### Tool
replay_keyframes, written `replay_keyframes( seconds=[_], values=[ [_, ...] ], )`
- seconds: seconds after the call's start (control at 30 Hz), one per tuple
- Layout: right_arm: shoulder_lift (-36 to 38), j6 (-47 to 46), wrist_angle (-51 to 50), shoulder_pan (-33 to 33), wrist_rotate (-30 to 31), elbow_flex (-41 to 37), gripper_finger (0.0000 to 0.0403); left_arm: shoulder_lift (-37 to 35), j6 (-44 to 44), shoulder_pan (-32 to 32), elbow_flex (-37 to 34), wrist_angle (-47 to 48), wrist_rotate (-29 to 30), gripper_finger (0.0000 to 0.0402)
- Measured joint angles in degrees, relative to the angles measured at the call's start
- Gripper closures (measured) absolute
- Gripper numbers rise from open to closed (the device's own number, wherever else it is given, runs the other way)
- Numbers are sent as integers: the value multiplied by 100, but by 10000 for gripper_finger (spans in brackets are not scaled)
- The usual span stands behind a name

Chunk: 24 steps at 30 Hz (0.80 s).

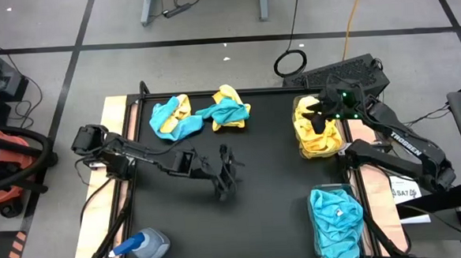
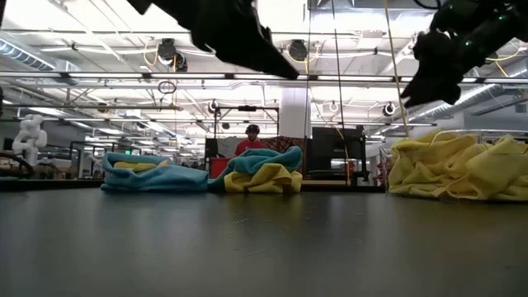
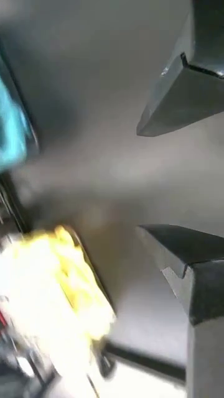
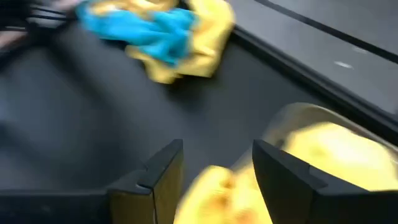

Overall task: Sort microfiber towel by color & place in baskets
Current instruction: Put the blue towel into the bottom transparent bin

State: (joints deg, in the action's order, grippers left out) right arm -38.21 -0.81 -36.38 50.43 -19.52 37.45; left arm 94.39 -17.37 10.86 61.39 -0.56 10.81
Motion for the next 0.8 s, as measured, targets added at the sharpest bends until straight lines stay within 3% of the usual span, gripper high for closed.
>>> replay_keyframes(
  seconds=[0.17, 0.27, 0.57, 0.8],
  values=[
    [72, -126, 131, -392, -866, 4, 218, 0, -2, -521, 0, -28, 148, 153],
    [71, -202, 147, -715, -1029, 4, 218, 0, -2, -889, 0, -73, 154, 153],
    [69, -418, 299, -1719, -1035, 4, 218, 0, 44, -2058, 0, 39, 170, 153],
    [57, -475, 408, -2494, -357, 4, 218, 0, 363, -2652, 0, 1407, 170, 153]
  ],
)
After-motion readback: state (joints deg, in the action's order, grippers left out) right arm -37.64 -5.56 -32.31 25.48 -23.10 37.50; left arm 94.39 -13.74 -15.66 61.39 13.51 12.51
